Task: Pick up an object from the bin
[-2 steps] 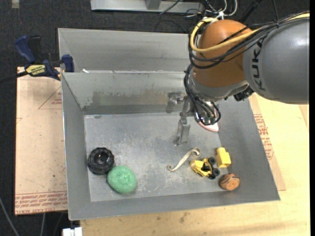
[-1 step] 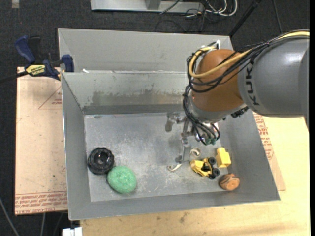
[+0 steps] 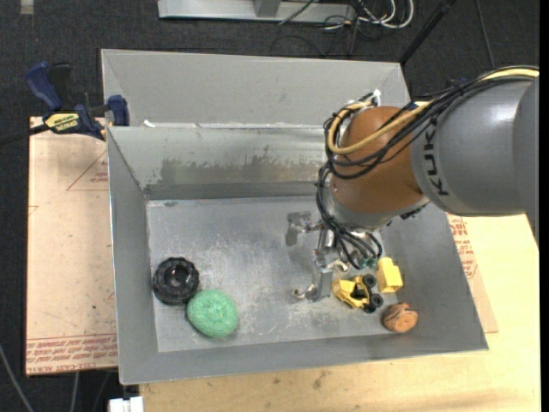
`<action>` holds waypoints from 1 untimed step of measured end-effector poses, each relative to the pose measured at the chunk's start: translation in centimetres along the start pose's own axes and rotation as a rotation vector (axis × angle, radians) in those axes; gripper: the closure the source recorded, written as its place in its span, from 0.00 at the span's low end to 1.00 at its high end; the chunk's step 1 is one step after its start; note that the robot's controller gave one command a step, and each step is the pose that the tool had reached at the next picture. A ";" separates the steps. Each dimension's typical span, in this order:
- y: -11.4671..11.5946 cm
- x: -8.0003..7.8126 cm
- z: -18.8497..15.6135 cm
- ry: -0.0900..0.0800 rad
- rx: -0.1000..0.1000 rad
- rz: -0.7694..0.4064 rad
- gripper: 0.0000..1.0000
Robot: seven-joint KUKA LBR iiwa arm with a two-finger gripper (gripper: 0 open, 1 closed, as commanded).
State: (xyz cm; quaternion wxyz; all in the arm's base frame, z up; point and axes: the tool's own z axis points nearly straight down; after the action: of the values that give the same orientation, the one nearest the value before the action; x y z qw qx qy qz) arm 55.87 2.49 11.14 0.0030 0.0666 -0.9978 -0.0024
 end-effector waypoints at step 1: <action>-4.0 -1.4 1.3 -0.010 0.005 -0.079 0.00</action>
Offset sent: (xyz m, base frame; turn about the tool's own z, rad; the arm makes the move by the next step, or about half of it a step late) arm -0.0061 -0.0508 0.0038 0.1319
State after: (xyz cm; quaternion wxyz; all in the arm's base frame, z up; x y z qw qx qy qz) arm 57.74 -1.27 9.84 -0.0021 0.1061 -0.9944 -0.0002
